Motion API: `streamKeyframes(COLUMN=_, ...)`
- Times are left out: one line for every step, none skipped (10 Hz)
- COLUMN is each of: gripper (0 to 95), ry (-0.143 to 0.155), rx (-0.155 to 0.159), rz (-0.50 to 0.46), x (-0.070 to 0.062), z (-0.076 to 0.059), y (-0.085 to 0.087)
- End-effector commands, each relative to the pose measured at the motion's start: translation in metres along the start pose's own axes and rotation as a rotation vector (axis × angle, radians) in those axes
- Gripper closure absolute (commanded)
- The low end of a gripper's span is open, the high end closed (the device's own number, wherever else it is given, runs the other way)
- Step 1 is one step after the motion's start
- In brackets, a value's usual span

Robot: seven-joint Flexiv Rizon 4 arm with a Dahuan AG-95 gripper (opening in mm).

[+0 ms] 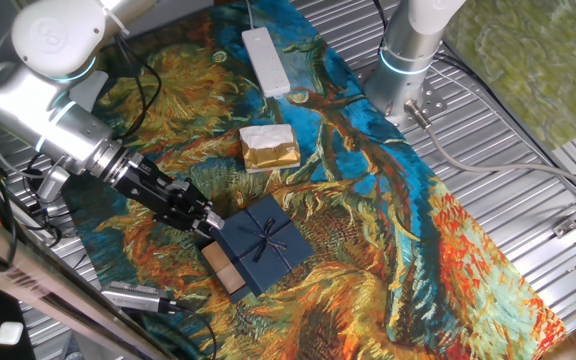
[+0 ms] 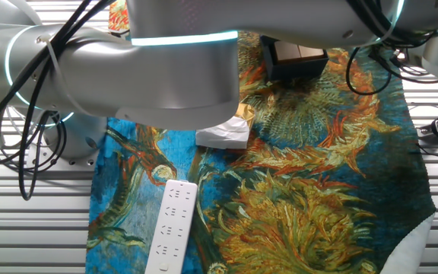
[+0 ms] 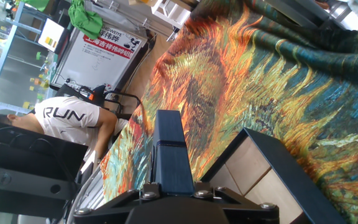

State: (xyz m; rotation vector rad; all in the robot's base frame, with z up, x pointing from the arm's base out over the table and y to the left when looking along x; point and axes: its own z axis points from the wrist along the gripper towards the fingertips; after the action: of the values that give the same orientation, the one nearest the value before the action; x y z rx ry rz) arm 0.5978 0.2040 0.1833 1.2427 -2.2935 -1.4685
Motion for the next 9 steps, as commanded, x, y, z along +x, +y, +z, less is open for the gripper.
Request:
streamKeyframes(gripper=95.0, ry=0.002, rx=-0.001, rz=-0.002, x=0.0, z=-0.0001, y=0.0)
streamKeyframes(gripper=95.0, ry=0.002, rx=-0.001, rz=-0.001, x=0.0, z=-0.0001, y=0.0)
streamKeyframes(gripper=95.0, ry=0.002, rx=-0.001, rz=0.0, x=0.0, z=-0.0001, y=0.0)
streamKeyframes(gripper=95.0, ry=0.005, rx=0.0, rz=0.001, x=0.0, z=-0.0001, y=0.0)
streamKeyframes(gripper=95.0, ry=0.005, rx=0.0, rz=0.003, x=0.0, z=-0.0001, y=0.0)
streamKeyframes(gripper=95.0, ry=0.005, rx=-0.001, rz=0.003, x=0.0, z=-0.0001, y=0.0)
streamKeyframes(gripper=95.0, ry=0.005, rx=-0.002, rz=0.002, x=0.0, z=-0.0001, y=0.0)
streamKeyframes(gripper=95.0, ry=0.004, rx=-0.001, rz=0.003, x=0.0, z=-0.0001, y=0.0)
streamKeyframes(gripper=95.0, ry=-0.003, rx=0.005, rz=0.009, x=0.0, z=-0.0001, y=0.0)
